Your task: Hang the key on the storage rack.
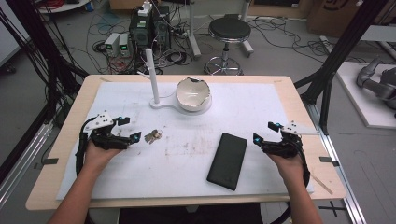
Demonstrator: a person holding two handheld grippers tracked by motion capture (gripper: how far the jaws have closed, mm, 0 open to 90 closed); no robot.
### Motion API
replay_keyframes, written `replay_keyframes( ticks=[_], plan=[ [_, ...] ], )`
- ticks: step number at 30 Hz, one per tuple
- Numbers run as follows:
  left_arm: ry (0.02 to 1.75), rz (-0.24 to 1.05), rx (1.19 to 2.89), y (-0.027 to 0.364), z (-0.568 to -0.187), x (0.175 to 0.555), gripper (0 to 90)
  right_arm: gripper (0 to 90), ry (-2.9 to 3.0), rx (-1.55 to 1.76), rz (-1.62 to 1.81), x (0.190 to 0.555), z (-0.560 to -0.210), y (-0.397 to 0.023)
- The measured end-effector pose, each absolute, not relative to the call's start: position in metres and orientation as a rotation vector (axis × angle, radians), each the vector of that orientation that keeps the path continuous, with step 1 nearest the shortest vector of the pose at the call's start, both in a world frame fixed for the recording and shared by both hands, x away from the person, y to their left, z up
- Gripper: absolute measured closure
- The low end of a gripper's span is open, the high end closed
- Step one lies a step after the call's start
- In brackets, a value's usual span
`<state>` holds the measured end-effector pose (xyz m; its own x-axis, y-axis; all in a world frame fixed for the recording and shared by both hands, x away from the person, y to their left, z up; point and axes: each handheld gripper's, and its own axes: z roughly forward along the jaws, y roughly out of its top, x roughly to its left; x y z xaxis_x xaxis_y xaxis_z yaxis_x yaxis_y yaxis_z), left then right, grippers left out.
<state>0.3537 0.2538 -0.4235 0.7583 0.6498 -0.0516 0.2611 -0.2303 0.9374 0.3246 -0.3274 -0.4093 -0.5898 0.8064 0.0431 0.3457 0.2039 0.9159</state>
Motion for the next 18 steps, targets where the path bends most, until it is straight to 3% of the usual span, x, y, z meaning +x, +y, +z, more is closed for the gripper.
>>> replay_keyframes(
  ticks=[18],
  plan=[
    [0.678, 0.357, 1.845, 0.236, -0.426, 0.366, 16.9, 17.2, 2.061, 1.09, 1.401, 0.321, -0.411, -0.33]
  ],
)
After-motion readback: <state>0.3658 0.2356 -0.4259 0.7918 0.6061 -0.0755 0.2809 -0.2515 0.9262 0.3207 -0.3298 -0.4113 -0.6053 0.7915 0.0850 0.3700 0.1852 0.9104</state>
